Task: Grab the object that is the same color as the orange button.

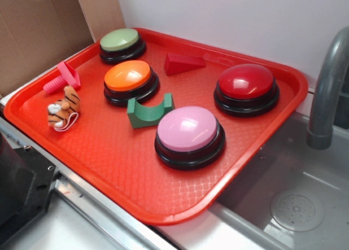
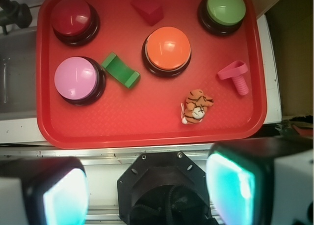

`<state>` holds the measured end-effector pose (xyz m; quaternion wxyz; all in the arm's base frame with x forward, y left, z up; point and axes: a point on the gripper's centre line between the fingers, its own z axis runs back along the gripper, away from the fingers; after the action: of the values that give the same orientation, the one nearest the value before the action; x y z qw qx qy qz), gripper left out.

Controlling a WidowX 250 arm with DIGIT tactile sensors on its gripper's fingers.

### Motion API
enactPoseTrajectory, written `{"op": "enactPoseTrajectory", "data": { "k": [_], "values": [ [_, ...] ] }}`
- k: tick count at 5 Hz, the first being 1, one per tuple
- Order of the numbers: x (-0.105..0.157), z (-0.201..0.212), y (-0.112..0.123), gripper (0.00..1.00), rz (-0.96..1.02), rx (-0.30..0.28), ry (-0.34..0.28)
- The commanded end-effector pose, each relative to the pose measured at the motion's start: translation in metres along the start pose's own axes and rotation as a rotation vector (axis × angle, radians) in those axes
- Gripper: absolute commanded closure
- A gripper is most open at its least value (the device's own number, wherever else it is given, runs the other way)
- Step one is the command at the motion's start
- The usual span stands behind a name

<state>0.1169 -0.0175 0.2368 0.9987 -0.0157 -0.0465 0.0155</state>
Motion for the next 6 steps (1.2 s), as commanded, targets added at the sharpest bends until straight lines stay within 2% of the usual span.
{"op": "enactPoseTrajectory", "data": {
  "k": [1, 2, 3, 4, 6],
  "values": [
    [0.000, 0.000, 0.000, 0.00, 0.000, 0.000, 0.000],
    [0.009, -0.025, 0.041, 0.00, 0.228, 0.045, -0.029],
    [0.008, -0.062, 0.084, 0.00, 0.452, 0.118, -0.032],
    [0.008, -0.097, 0.103, 0.00, 0.512, 0.170, -0.021],
    [0.012, -0.164, 0.103, 0.00, 0.466, 0.185, -0.001]
  ]
}}
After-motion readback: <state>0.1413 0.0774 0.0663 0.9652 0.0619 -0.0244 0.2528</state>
